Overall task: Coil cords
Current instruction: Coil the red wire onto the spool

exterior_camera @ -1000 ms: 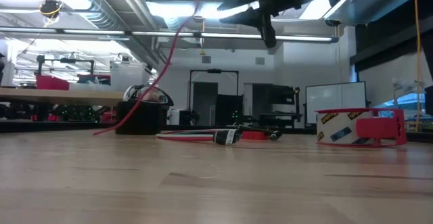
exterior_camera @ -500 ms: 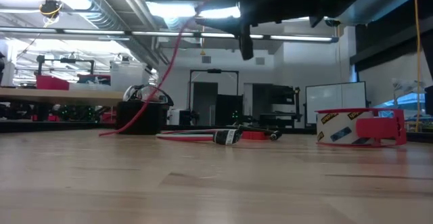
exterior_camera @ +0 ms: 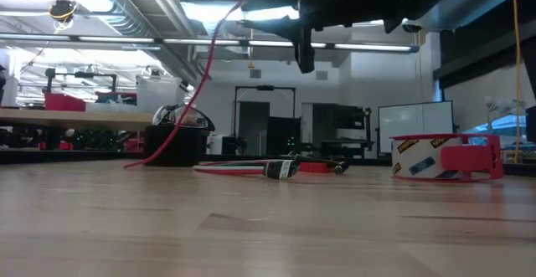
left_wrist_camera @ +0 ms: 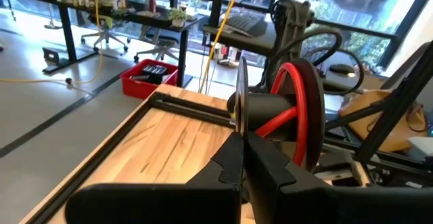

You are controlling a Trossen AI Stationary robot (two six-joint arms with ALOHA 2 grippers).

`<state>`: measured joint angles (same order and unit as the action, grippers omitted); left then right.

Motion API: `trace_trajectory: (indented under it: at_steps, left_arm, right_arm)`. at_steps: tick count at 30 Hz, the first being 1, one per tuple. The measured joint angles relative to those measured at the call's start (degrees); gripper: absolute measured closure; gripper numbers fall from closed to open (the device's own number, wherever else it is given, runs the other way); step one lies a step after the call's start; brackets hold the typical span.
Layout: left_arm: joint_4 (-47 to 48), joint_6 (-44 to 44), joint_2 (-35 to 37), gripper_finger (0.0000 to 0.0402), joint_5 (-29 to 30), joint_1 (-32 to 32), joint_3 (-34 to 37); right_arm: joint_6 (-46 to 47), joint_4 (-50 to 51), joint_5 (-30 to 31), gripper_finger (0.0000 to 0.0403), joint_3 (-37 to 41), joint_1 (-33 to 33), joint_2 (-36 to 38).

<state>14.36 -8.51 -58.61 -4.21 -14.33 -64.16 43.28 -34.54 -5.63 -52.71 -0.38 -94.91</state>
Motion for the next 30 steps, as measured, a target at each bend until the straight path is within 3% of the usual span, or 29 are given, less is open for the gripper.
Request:
trace_trajectory:
  at_steps: [10, 26, 30]
  left_arm:
    - [0.05, 0.00, -0.28, 0.0401, 0.01, -0.01, 0.00]
    - [-2.07, -0.20, -0.39, 0.0401, 0.00, 0.00, 0.00]
    - [-3.43, -0.23, -0.39, 0.0401, 0.00, 0.00, 0.00]
  right_arm:
    - [-1.31, -4.40, -1.40, 0.0306, 0.00, 0.04, 0.04]
    - [-1.64, -4.84, 2.07, 0.0307, 0.00, 0.00, 0.04]
    - [-1.64, -4.88, 3.10, 0.0323, 0.00, 0.00, 0.04]
